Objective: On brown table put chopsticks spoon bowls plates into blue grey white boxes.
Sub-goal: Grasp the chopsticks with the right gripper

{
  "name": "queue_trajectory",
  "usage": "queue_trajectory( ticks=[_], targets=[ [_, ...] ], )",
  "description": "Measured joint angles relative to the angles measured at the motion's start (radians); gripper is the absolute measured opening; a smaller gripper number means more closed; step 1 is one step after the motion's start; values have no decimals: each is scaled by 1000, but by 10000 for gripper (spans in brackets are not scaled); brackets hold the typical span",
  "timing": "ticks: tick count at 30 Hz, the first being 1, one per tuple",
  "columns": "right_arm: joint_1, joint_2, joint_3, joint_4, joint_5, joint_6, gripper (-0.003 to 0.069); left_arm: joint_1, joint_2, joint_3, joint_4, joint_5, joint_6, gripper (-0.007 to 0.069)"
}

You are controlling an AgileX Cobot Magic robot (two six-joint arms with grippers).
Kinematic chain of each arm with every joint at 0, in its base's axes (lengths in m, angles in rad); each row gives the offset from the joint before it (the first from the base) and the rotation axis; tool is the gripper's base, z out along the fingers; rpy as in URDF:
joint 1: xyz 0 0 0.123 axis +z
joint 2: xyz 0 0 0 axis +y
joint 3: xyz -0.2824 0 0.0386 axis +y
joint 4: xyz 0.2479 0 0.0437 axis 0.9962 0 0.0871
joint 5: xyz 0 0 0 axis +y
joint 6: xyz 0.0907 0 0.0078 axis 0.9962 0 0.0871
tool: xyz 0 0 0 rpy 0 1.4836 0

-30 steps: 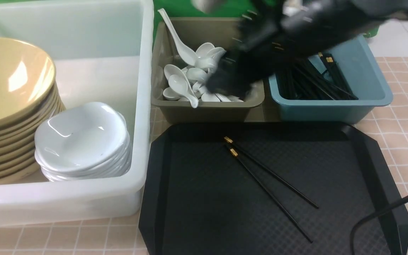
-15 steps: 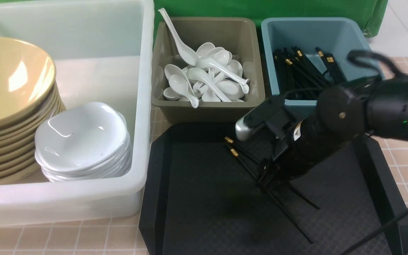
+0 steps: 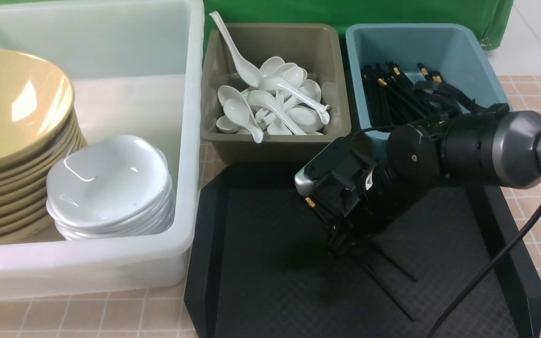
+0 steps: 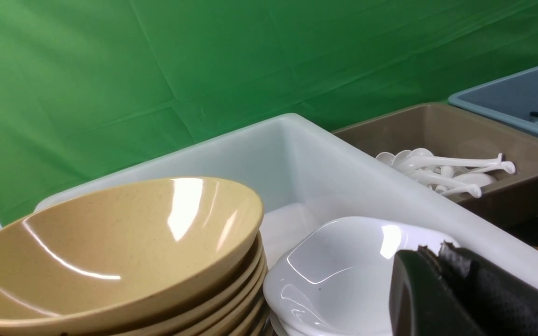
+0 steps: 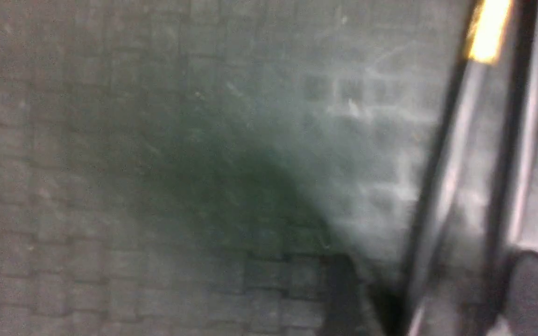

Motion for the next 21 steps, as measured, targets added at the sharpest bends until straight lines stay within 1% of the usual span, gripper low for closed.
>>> queue_trajectory(
  ticks=[1,2,4,5,6,14,17,21],
  targets=[
    [0,0,0,0,1,0,393,0,0,0,0,0,0,7],
    [12,0,0,0,3,3,284,0,0,0,0,0,0,7],
    [24,1,-4,2,7,7,165,0,0,0,0,0,0,7],
    [25,1,-5,2,8,7,154,0,0,0,0,0,0,7],
    [33,3,-19,-2,19,7,123,0,0,0,0,0,-1,7],
    [82,-8,-52,2,100,7,127,0,0,0,0,0,-1,7],
    [95,-57,-50,6,112,7,55,0,0,0,0,0,-1,7],
    [95,-97,-50,6,112,7,42,0,0,0,0,0,-2,6]
  ],
)
